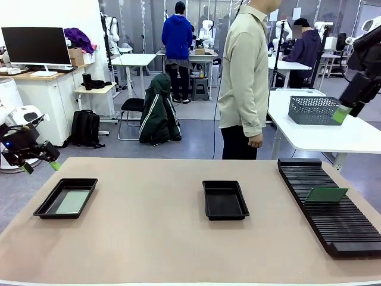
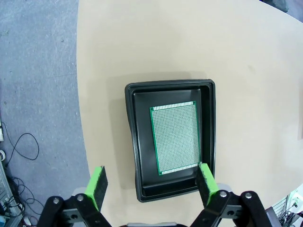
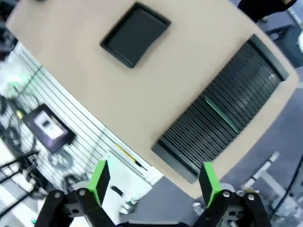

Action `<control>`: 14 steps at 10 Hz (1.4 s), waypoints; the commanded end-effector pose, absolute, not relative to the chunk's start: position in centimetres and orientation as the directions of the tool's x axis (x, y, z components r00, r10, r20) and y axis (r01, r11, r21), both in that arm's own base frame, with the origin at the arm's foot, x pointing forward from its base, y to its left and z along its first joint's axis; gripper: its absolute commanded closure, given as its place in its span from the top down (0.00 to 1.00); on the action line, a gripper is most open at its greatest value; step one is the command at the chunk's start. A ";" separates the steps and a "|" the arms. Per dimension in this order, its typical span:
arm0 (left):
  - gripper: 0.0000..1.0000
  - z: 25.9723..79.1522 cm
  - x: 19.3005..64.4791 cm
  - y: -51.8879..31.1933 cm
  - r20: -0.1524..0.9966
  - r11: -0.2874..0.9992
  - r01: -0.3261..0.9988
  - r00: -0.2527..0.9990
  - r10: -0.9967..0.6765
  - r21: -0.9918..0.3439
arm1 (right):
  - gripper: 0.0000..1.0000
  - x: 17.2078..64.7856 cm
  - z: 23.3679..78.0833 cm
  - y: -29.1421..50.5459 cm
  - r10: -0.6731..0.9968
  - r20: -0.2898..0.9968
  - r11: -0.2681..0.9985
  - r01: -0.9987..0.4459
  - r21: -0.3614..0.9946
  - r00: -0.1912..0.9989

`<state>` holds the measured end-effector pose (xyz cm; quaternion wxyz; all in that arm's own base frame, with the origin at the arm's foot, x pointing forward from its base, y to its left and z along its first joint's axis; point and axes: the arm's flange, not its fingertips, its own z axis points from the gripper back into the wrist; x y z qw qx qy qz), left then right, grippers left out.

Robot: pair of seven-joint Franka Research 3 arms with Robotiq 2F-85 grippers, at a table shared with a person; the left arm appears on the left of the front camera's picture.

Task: Inspect and transfer BCBs to ESD trays.
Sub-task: Pick up the Blank PCB from the PCB Rack and place it in the right ESD tray.

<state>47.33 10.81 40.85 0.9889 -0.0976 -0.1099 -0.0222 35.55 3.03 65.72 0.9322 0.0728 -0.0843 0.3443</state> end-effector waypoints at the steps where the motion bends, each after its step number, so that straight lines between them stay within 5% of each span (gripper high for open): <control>1: 1.00 40.8 47.2 10.8 0.227 0.979 0.059 0.974 -0.014 -0.193 | 1.00 36.4 66.5 1.6 0.778 0.140 0.618 -0.786 0.001 0.612; 8: 1.00 40.8 47.2 10.8 0.227 0.979 0.059 0.974 -0.014 -0.193 | 1.00 36.7 67.2 -3.6 0.999 0.038 0.029 -0.998 -0.057 0.027; 12: 1.00 40.8 47.2 10.8 0.227 0.979 0.059 0.974 -0.014 -0.193 | 1.00 37.2 67.3 -4.5 0.994 -0.021 -0.106 -0.992 -0.063 -0.104; 14: 1.00 40.8 47.2 10.8 0.227 0.979 0.059 0.974 -0.014 -0.193 | 1.00 36.7 66.9 -3.6 0.999 0.031 -0.040 -0.997 -0.066 -0.042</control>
